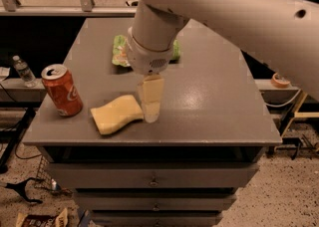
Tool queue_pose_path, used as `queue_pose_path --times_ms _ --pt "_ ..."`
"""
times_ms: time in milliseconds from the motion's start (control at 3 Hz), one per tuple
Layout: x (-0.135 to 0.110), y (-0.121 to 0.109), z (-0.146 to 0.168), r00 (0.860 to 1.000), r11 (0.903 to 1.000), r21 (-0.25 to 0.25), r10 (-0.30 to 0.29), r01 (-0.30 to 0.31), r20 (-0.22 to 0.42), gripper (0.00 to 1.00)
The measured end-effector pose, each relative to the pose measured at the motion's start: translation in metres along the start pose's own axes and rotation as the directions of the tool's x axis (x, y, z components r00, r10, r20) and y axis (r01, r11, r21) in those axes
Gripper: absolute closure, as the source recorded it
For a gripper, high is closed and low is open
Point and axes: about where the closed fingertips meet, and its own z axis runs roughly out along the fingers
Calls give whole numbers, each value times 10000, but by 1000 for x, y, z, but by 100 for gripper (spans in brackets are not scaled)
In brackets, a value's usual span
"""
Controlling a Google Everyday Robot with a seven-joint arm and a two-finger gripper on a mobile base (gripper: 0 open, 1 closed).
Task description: Move sponge near coke can
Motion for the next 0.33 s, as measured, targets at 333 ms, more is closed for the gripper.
queue_pose_path --times_ms 333 --pt "34 -3 -22 9947 9994 189 321 -304 -981 0"
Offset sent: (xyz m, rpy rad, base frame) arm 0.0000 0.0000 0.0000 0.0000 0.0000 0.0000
